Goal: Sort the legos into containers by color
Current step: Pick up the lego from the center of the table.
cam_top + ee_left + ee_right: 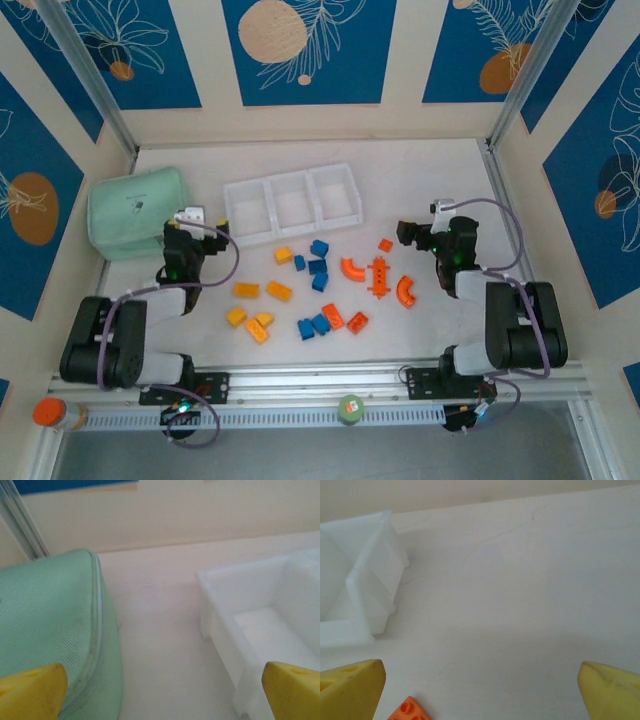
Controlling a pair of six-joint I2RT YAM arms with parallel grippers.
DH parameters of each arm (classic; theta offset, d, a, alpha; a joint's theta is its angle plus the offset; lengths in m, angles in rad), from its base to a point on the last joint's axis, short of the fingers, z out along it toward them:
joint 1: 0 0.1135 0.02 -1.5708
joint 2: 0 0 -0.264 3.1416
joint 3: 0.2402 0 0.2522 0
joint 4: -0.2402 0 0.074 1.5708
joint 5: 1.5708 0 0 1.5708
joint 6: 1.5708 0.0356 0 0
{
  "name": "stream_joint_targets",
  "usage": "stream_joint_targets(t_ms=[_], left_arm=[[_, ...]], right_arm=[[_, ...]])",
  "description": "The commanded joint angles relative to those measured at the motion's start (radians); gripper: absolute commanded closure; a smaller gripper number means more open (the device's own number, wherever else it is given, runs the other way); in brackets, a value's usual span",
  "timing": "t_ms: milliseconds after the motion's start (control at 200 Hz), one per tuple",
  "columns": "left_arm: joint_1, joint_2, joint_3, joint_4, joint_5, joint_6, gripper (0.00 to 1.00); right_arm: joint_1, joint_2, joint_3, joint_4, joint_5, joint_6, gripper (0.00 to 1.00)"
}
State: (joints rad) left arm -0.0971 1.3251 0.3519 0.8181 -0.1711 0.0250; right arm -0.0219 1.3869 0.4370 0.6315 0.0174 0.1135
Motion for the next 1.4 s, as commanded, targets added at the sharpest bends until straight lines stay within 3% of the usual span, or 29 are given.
stream_joint_targets(t_ms=[0, 165, 235, 360, 525, 720, 1050, 1395], left_arm=[[0.010, -0.100, 0.024, -0.156, 0.016, -0.036, 0.01], [0.010, -0.248, 0.098, -0.357, 0.053, -0.185, 0.01], [0.010, -0.280, 0.128, -0.438, 0.019, -0.267, 0.01], [0.013, -0.323, 0.136, -0.550, -0.047, -0.408, 0.01], [0.016, -0.355, 0.172, -0.693, 0.034, -0.491, 0.01], [0.003, -0.370, 0.249, -0.934, 0.112, -0.616, 0.01], [-0.156, -0.396, 0.364, -1.219, 0.143, -0.641, 0.01], [-0.486, -0.298, 0.396, -1.311, 0.129, -0.811, 0.01]], right_arm=[[-0.010, -0.081, 0.060, -0.139, -0.017, 0.026, 0.01], [-0.034, -0.176, 0.144, -0.341, -0.013, 0.198, 0.01], [-0.051, -0.184, 0.215, -0.497, 0.000, 0.296, 0.01], [-0.095, -0.174, 0.234, -0.569, -0.098, 0.368, 0.01], [-0.116, -0.194, 0.219, -0.614, -0.166, 0.446, 0.01], [-0.047, -0.209, 0.256, -0.732, -0.174, 0.451, 0.01], [0.148, -0.245, 0.341, -0.954, -0.143, 0.403, 0.01], [0.405, -0.267, 0.302, -1.061, -0.113, 0.448, 0.01]])
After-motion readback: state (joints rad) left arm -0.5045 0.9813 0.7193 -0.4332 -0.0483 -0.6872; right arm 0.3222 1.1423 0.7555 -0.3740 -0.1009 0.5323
